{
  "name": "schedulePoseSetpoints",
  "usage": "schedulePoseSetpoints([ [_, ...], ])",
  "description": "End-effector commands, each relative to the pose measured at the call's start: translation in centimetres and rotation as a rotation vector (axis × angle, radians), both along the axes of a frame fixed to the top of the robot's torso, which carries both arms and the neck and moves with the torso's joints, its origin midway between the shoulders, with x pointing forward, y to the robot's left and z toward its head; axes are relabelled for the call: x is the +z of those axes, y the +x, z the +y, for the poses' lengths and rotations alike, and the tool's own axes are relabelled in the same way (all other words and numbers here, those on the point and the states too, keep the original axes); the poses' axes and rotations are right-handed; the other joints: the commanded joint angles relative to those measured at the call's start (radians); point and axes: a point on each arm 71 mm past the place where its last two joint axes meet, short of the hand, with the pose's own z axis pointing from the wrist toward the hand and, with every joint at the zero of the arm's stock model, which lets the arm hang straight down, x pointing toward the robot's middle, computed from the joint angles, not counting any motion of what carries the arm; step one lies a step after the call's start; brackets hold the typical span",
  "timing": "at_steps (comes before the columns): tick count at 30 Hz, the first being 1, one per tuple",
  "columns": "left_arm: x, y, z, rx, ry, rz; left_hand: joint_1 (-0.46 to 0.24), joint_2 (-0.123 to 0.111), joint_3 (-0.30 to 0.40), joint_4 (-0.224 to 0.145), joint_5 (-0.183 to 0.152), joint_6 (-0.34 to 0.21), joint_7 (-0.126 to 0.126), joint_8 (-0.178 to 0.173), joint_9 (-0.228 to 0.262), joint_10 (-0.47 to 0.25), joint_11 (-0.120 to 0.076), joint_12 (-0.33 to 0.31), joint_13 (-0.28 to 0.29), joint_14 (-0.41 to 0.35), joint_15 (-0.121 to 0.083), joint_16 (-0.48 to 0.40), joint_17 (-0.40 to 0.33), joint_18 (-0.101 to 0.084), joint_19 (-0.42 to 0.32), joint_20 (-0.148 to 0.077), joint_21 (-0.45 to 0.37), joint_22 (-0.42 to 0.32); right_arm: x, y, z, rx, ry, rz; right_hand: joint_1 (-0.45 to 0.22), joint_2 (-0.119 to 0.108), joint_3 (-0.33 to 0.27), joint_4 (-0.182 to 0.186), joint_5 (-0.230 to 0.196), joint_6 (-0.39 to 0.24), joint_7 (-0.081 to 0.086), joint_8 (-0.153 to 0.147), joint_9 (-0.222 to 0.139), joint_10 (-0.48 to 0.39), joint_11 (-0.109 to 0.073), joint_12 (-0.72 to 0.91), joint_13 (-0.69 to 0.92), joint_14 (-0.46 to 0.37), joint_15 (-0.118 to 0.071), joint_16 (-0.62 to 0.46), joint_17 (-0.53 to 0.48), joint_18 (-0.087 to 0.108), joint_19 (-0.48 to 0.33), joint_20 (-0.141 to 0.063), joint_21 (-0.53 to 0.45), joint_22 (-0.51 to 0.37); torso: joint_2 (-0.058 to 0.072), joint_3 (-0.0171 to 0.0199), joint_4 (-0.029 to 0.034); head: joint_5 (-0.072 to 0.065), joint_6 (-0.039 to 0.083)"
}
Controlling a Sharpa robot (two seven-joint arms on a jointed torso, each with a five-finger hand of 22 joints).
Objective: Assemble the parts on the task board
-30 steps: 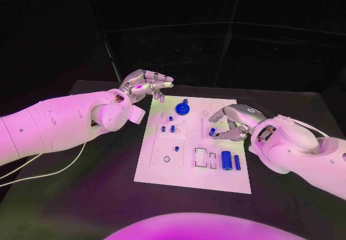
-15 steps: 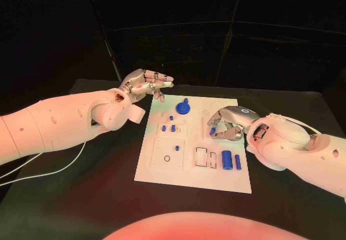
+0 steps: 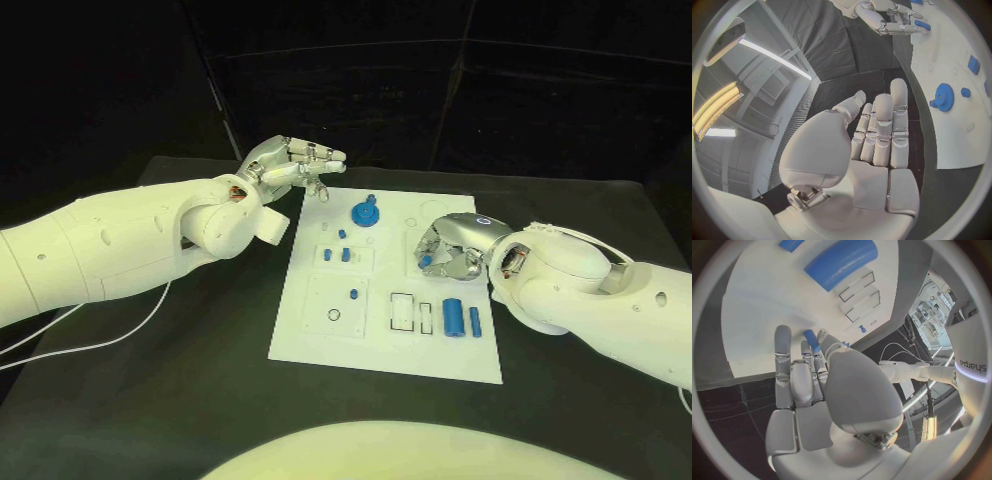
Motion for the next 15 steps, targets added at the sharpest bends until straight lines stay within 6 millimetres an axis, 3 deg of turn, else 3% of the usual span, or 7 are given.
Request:
schedulePoseSetpoints([
  [1, 0.09, 0.00, -0.09, -0.011, -0.008, 0.001, -0.005, -0.003, 0.002, 0.005, 0.001, -0.005, -0.001, -0.006, -0.001, -0.009, 0.001, -0.001, 0.000, -0.008, -0.002, -0.004, -0.001, 0.012, -0.002, 0.003, -0.006, -0.001, -0.25, 0.00, 0.00, 0.002, -0.027, 0.010, 0.002, 0.001, 0.011, 0.000, -0.008, 0.008, 0.002, 0.000, -0.002, 0.007, 0.001, -0.009, 0.000, 0.023, -0.006, 0.006, 0.000, 0.007, 0.009, 0.000, 0.006, -0.001, 0.001, 0.0001, 0.0002, -0.001, 0.000],
  [9, 0.08, 0.01, -0.10, -0.011, -0.008, 0.002, -0.005, -0.003, 0.002, 0.005, 0.001, -0.005, -0.001, -0.006, -0.001, -0.009, 0.001, -0.001, 0.000, -0.008, -0.002, -0.004, -0.001, 0.012, -0.002, 0.003, -0.006, -0.001, -0.18, 0.16, -0.02, -0.004, -0.020, -0.007, 0.009, 0.007, 0.056, -0.001, -0.027, 0.037, 0.003, 0.003, 0.000, 0.036, 0.000, -0.024, 0.002, 0.023, -0.008, 0.009, 0.001, 0.007, 0.010, -0.001, 0.008, 0.000, 0.001, -0.0002, -0.0001, 0.000, -0.001],
  [15, 0.07, 0.03, -0.08, -0.011, -0.007, 0.002, -0.006, -0.002, 0.002, 0.006, 0.001, -0.006, -0.001, -0.006, -0.001, -0.010, 0.001, 0.000, 0.000, -0.009, -0.002, -0.004, -0.001, 0.012, -0.003, 0.003, -0.007, -0.001, 0.00, 0.16, 0.15, 0.005, 0.002, -0.026, 0.012, 0.014, 0.103, -0.004, -0.037, 0.071, -0.008, 0.010, 0.001, 0.085, -0.013, -0.024, 0.006, 0.024, -0.018, 0.012, 0.004, 0.008, 0.011, -0.008, 0.013, 0.001, 0.000, -0.0003, -0.0002, -0.001, -0.001],
])
